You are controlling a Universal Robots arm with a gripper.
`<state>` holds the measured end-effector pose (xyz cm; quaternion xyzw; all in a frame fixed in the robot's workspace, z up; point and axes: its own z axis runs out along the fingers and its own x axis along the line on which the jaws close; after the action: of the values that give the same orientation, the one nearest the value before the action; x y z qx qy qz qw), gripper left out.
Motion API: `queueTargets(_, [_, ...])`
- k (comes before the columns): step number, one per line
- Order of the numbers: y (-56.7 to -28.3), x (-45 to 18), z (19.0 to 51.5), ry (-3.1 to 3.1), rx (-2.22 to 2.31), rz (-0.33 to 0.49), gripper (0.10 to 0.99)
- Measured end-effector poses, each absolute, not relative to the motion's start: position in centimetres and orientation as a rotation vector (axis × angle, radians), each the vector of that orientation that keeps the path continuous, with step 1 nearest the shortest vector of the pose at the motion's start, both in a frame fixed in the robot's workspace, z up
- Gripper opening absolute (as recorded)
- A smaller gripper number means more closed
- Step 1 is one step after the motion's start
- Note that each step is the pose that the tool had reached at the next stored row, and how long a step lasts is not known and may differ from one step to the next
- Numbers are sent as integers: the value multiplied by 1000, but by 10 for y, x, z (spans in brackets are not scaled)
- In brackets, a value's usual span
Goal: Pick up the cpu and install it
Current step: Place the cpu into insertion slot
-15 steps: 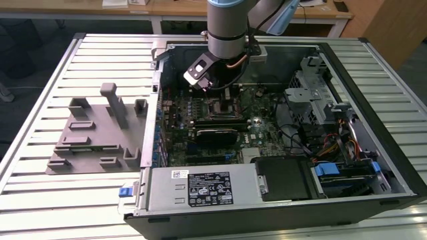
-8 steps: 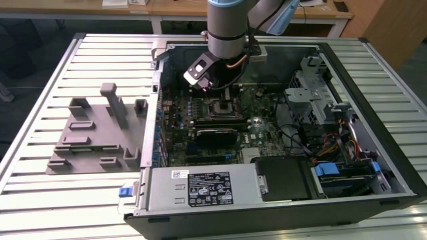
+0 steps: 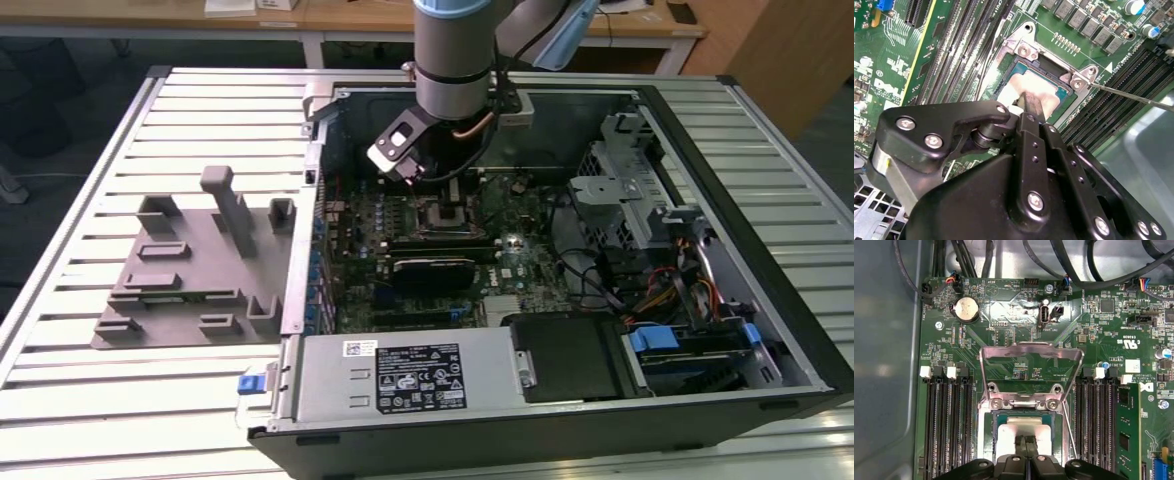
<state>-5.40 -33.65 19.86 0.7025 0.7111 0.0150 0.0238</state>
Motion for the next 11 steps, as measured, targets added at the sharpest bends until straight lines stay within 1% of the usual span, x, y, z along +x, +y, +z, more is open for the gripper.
queueTargets(11, [-337,-54,196,2201,2174,46,106])
